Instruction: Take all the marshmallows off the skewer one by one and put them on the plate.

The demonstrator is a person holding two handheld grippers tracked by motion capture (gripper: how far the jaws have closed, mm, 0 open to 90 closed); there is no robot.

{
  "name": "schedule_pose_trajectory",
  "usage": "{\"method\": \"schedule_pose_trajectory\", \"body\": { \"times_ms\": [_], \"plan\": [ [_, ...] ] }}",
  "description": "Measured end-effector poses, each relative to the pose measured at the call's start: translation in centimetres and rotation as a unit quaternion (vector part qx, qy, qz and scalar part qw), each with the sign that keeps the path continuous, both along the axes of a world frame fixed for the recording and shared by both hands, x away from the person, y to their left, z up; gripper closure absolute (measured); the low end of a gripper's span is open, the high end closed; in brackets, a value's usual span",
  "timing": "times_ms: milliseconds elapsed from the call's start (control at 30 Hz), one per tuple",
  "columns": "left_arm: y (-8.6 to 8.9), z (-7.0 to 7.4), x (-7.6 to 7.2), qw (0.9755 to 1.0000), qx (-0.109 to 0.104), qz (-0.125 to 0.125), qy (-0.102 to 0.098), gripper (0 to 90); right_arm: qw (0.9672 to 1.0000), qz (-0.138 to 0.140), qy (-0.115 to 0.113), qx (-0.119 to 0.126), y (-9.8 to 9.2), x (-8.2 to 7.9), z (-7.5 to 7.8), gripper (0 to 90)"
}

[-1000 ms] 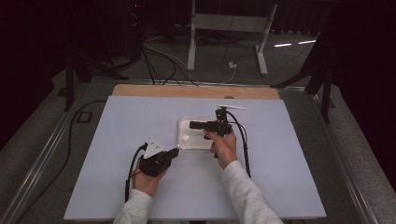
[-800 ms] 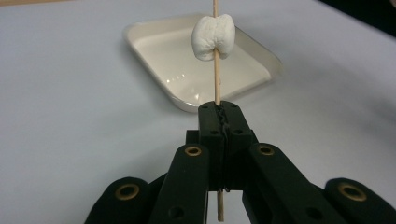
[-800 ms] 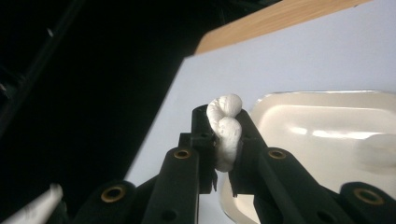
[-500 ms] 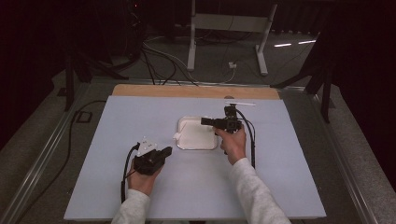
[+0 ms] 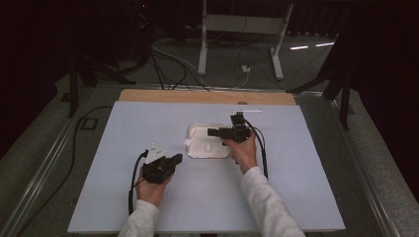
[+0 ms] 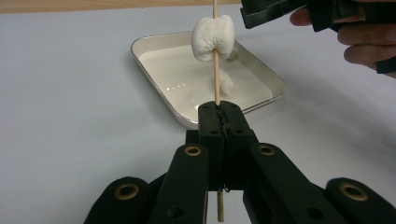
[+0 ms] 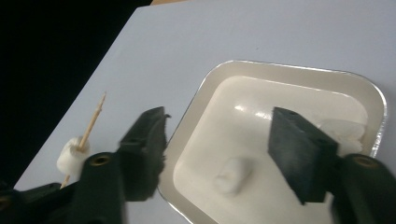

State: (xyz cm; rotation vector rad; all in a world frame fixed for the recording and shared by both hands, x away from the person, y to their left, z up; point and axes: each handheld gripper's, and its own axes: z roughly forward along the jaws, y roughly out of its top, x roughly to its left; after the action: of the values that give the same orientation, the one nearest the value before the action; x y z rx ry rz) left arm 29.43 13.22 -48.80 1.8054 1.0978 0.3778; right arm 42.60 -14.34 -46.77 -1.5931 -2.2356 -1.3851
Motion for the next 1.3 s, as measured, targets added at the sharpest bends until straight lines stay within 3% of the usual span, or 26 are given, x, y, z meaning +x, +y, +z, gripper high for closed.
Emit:
{"method": "schedule_pose_trajectory", "body": {
  "times_ms": [67,333,700,933,1300],
  "plan": [
    [-0.1,0.0,0.0,1.0000,0.001,0.002,-0.001,90.0,1.0000,0.001,-0.005,-0.006,0.0,-0.1,0.0,30.8],
    [-0.2,-0.1,0.2,0.9999,-0.007,0.008,-0.004,90.0,0.9989,0.036,-0.014,0.028,0.9,-1.2,0.8,25.0],
    [-0.8,0.3,0.5,0.9998,-0.012,0.007,-0.015,90.0,0.9947,0.076,0.004,0.070,3.1,-2.6,0.8,25.4],
    [-1.4,0.3,0.4,0.9997,-0.014,0.002,-0.019,90.0,0.9930,0.087,0.009,0.079,4.2,-3.1,0.7,33.3],
    [-1.8,0.2,0.3,0.9995,-0.019,0.000,-0.026,90.0,0.9902,0.100,0.034,0.091,4.8,-3.5,0.4,58.2]
  ]
}}
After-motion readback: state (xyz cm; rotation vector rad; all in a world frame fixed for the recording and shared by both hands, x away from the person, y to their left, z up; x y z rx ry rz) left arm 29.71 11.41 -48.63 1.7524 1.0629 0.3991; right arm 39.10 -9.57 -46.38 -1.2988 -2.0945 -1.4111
